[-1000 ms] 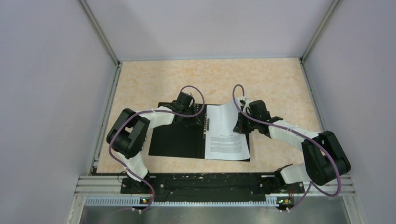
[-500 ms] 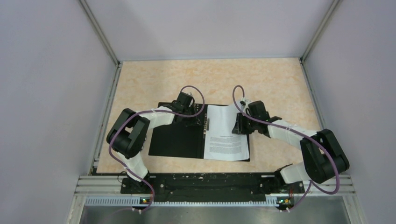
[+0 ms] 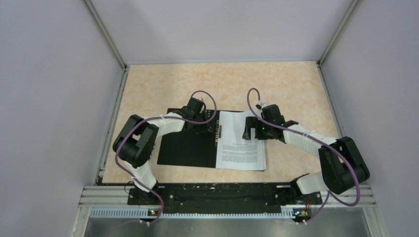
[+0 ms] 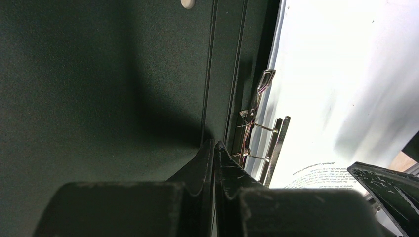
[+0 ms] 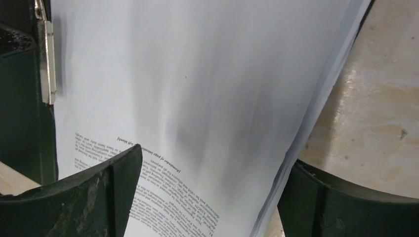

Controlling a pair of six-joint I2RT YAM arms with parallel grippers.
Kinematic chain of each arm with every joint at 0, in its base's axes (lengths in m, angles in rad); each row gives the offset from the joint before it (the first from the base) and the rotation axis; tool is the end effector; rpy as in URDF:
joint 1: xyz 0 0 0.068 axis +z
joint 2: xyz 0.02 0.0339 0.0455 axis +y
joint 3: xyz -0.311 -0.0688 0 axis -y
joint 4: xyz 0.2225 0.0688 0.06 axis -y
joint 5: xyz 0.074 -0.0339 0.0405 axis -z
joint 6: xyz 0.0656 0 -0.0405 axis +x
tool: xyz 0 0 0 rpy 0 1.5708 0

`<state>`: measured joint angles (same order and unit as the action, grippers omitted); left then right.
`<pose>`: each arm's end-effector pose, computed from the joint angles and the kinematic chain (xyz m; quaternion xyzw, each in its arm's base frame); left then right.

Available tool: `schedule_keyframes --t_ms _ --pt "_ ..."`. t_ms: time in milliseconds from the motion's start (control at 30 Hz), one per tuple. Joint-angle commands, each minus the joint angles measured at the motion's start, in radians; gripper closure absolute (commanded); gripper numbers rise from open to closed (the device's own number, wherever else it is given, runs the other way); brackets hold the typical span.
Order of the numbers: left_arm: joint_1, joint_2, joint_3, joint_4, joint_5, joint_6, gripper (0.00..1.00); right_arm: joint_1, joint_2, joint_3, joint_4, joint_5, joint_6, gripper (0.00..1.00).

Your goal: Put the files into the folder

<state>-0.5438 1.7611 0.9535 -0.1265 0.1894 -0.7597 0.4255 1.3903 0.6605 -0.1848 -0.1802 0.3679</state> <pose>0.3002 -0.1959 0.1883 -0.0724 0.9432 -0.2604 0.1932 0.2270 0.1158 0.2061 -0.0561 0.9416 0.2026 0.2631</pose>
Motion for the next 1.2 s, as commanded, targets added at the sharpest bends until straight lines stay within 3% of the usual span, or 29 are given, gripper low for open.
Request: schedule_keyframes --t_ms 0,500,633,733,867,1067,1167 --pt "-0.004 0.007 0.005 -0.017 -0.021 0.017 0.96 0.008 -0.014 0.053 -0.050 0.086 0.005 0.02" --pt "-0.001 -0.031 0.056 -0.059 -0.023 0.053 0.95 -0.084 -0.079 0.129 -0.159 0.227 0.001 0.02" --pt "0.008 -0.071 0.082 -0.092 -0.038 0.069 0.92 0.007 -0.076 0.154 -0.159 0.268 0.064 0.11" --pt "0.029 -0.125 0.084 -0.113 -0.048 0.077 0.88 0.141 -0.053 0.189 -0.151 0.314 0.151 0.18" --pt "0.064 -0.217 0.055 -0.141 -0.073 0.092 0.79 0.295 0.068 0.286 -0.153 0.374 0.221 0.23" --pt "0.132 -0.374 -0.033 -0.166 -0.071 0.099 0.69 0.385 0.222 0.426 -0.096 0.423 0.264 0.51" --pt "0.158 -0.440 -0.067 -0.188 -0.085 0.107 0.68 0.402 0.291 0.476 -0.089 0.434 0.271 0.56"
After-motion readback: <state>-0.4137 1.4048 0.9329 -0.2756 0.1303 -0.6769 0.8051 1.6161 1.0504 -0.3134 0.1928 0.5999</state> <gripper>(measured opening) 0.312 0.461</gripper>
